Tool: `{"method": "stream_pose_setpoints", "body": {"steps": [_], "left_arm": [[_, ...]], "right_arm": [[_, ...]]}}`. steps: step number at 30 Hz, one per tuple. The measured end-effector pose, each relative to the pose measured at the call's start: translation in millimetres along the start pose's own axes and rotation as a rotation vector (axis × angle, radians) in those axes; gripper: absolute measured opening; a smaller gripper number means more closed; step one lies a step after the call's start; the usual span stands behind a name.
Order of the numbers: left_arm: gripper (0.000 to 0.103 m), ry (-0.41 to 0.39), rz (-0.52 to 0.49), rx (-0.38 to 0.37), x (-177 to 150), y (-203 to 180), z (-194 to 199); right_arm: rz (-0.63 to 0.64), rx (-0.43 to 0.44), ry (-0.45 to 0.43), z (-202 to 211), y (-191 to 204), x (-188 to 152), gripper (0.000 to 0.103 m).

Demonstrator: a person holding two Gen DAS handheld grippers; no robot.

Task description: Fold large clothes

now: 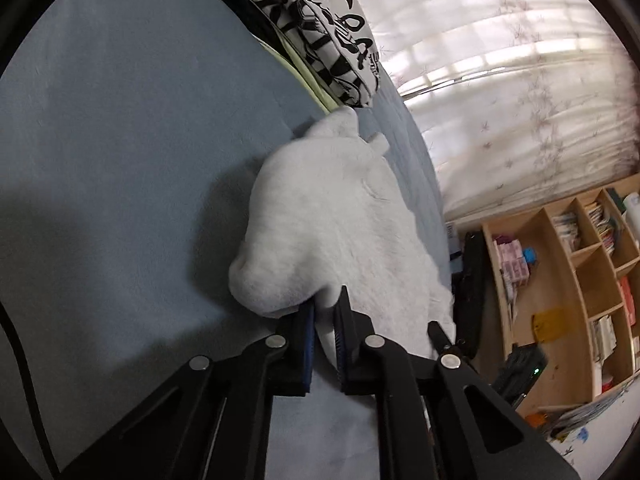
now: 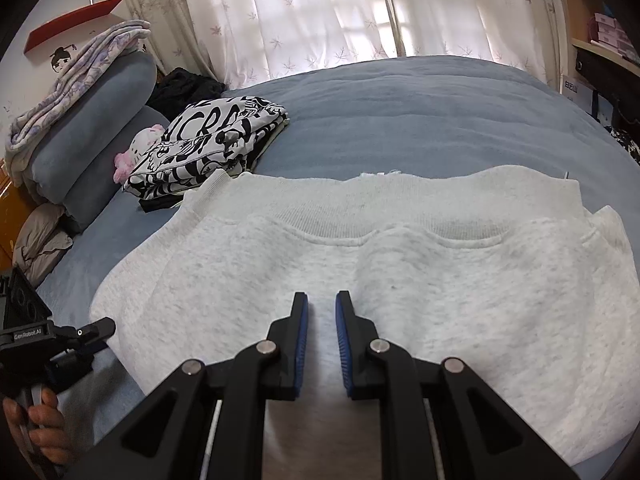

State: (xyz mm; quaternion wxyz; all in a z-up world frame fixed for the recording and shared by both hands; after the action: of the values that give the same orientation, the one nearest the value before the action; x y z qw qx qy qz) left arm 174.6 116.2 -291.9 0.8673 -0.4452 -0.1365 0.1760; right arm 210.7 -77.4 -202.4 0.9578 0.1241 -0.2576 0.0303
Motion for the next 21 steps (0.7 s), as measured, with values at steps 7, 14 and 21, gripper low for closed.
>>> {"method": "stream_pose_setpoints", "body": {"steps": [7, 14, 21], "left_arm": [[0.008, 0.021, -0.067, 0.024, -11.2, -11.2, 18.2], [0.065, 0.057, -0.071, -0.021, -43.3, -34.4, 13.1], [0.065, 0.114, 0.033, -0.110, -55.2, -20.8, -41.8]], "right_arm": [[-0.002, 0.003, 0.002, 0.0, 0.4, -0.4, 0.014], [-0.013, 0.007, 0.003, 0.9, -0.1, -1.8, 0.014], [-0.001, 0.002, 0.000, 4.1, 2.3, -8.4, 0.014]]}}
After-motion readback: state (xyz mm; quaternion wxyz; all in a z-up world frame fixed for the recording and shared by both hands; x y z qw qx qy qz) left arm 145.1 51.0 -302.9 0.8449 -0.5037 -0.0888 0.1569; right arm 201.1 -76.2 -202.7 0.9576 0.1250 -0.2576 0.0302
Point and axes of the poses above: each gripper's, at about its wrist camera, not at the fingertips, and z roughly against the way its jaws point, y to its left, x to its top, the point moved 10 cm from there along -z, roughly the way its jaws point, and after that the axes turned 13 degrees about y, right-handed, at the moved point
